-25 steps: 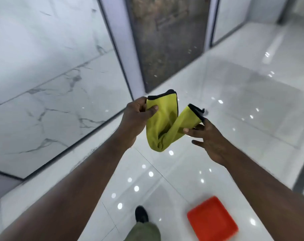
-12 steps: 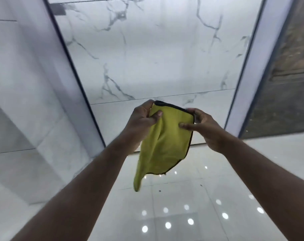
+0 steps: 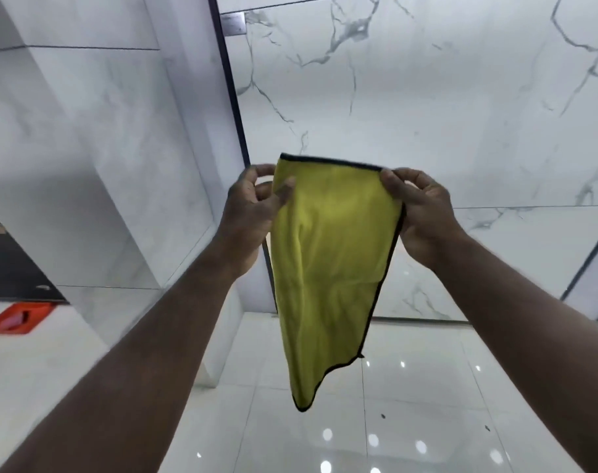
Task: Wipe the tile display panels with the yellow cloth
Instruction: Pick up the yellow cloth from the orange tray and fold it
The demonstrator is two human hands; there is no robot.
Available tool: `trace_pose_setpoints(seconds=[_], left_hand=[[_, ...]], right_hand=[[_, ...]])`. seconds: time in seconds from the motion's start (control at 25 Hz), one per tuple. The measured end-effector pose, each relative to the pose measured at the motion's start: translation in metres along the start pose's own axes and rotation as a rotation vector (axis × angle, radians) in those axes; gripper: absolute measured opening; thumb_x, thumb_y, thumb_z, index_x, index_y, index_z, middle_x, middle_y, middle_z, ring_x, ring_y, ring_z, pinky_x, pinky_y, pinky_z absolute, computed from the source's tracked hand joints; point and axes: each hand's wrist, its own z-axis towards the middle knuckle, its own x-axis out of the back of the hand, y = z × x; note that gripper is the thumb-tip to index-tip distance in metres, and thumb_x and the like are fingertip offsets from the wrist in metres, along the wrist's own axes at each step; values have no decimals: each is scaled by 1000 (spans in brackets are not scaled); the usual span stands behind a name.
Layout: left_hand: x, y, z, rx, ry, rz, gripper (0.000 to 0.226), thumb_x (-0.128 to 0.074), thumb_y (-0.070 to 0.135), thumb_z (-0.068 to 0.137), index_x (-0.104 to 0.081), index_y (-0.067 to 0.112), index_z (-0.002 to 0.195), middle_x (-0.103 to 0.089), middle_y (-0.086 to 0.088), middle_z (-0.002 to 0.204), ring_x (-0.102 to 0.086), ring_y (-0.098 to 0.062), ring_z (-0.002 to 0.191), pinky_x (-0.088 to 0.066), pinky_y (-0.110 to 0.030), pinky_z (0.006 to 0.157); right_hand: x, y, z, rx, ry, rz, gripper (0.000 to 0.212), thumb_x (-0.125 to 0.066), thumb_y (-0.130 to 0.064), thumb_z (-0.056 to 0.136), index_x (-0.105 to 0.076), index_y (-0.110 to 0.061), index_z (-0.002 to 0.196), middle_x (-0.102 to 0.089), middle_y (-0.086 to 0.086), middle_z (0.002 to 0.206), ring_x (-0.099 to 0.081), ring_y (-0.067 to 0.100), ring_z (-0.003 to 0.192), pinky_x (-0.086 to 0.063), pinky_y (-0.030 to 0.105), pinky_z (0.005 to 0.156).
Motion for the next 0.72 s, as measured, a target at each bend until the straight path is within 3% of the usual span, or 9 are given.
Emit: trace_pose_setpoints(seconds=[0.08,0.12,0.2,0.28,0.36,0.44,0.52,0.64,0.72], left_hand=[[2,-42,16,167,-67,71,61,-93,26,84,-60,17,135,-78,-8,125,-77,-25,113,-66,-34,85],[-3,-70,20,277,-85,117,58,-94,29,80,-67,14,130,-80,-7,123,-77,-28,116,-65,-34,86],[-17,-118,42,448,34,56,50,-90,37,82,-75,7,118,-82,-11,115,-78,-34,110,-64,-42,90],[-26,-149,84,574,212,-94,51,-90,36,86,-74,3,122,-82,-15,111,-78,-37,105,-62,-52,95],[-31,-165,140,660,278,-161,50,-89,32,90,-72,1,125,-81,-18,111,-77,-38,102,-63,-53,93],[-34,-179,191,716,287,-122,46,-84,29,95,-71,0,128,-80,-19,110,-75,-35,98,-64,-48,88],[-31,-191,224,746,310,-50,35,-82,23,98,-73,2,124,-80,-15,104,-73,-31,92,-62,-41,86],[-24,-199,255,757,337,-28,18,-78,10,97,-74,6,114,-78,-14,101,-69,-30,94,-59,-47,98],[-19,-205,271,745,378,-66,29,-79,0,92,-72,2,119,-78,-18,110,-72,-32,95,-61,-47,94]], right_hand=[[-11,6,49,25,74,92,23,-88,-18,86,-72,-13,102,-77,5,94,-72,22,86,-65,42,81],[-4,14,75,19,130,111,30,-89,-19,84,-72,-10,107,-78,7,98,-73,23,89,-64,44,83],[19,36,121,-26,192,122,62,-93,-34,79,-69,-1,125,-78,11,109,-74,26,98,-62,46,86],[56,78,154,-222,70,-13,87,-79,-67,81,-63,-6,140,-74,13,130,-72,29,118,-57,54,100],[87,130,169,-537,-126,-244,76,-60,-78,87,-64,-24,141,-74,3,132,-69,27,126,-47,58,108],[108,179,186,-668,-141,-248,61,-70,-53,93,-59,-21,144,-75,4,128,-66,31,129,-46,61,107],[115,205,218,-626,22,-143,80,-80,-24,92,-38,-23,160,-68,10,134,-64,36,129,-52,60,104],[109,203,269,-541,67,-65,98,-80,-16,94,-18,-47,163,-62,11,138,-65,34,125,-55,57,99],[109,203,293,-476,-91,-149,103,-79,-7,93,-18,-57,159,-69,12,132,-70,31,119,-60,53,93]])
